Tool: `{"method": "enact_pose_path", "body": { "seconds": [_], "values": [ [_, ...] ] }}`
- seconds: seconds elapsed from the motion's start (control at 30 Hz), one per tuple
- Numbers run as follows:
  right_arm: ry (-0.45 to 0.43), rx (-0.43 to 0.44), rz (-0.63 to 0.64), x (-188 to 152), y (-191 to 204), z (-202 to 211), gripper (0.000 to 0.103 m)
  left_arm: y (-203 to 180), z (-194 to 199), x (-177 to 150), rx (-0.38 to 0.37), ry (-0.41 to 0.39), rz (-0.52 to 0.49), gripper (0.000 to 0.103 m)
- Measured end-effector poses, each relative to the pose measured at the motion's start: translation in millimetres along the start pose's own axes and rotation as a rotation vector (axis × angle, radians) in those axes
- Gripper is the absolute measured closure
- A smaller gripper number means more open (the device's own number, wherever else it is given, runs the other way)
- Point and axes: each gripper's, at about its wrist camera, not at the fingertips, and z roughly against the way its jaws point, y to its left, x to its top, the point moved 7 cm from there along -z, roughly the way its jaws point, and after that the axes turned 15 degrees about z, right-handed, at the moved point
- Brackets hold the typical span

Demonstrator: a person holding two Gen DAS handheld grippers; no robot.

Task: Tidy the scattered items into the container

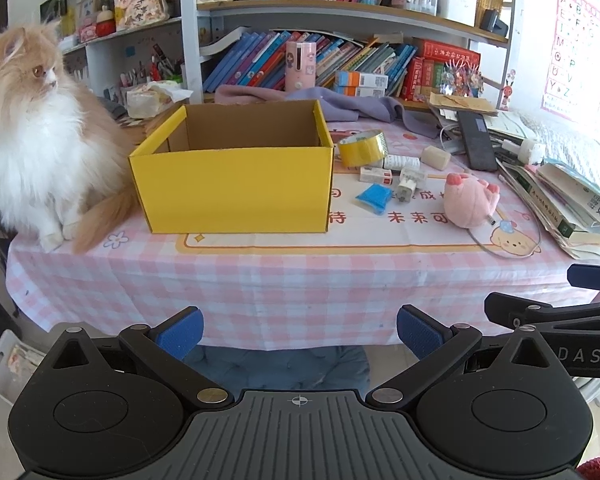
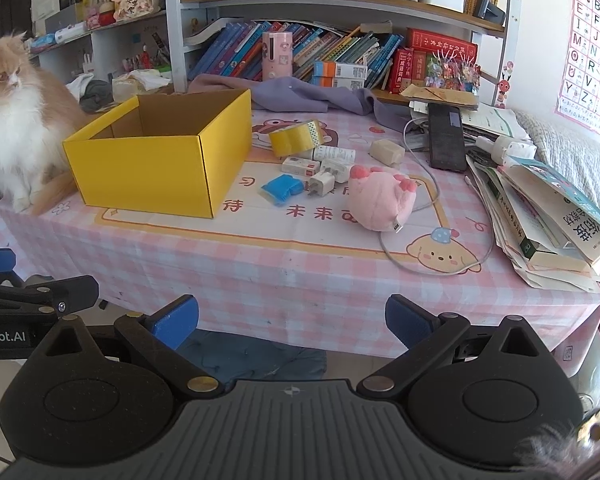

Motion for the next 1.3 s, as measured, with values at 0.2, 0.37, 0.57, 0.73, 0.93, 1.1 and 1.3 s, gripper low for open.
{"method": "enact_pose_path", "body": {
  "seconds": [0.2,0.37,0.57,0.73,0.93,1.1,1.3],
  "values": [
    [-0.004,-0.003,0.010,1.2,2.4,0.2,0.003,5.8,-1.9,1.2,0.009,0.004,0.001,0.000],
    [-0.004,-0.009,0.017,2.4,5.3,0.6,0.005,6.0,0.6,2.7,0.003,-0.014,-0.020,0.000],
    [0.000,-0.009,0.017,2.0,5.2,0.1,0.005,8.8,1.0,1.9,-0.006,-0.009,-0.020,0.000],
    [0.013,-0.013,0.016,0.6,8.7,0.0,0.005,13.0,0.6,0.2,-0.002,0.002,-0.010,0.000],
    [0.015,-0.008,0.025,1.7,14.1,-1.0,0.005,16.2,1.4,-1.2,0.003,0.003,-0.009,0.000],
    [0.015,-0.004,0.030,3.8,17.3,-2.8,0.005,23.0,1.4,0.3,0.012,-0.005,0.010,0.000],
    [0.015,0.002,0.038,6.5,20.7,-5.1,0.005,23.3,0.4,0.3,0.013,-0.001,0.007,0.000]
  ]
}}
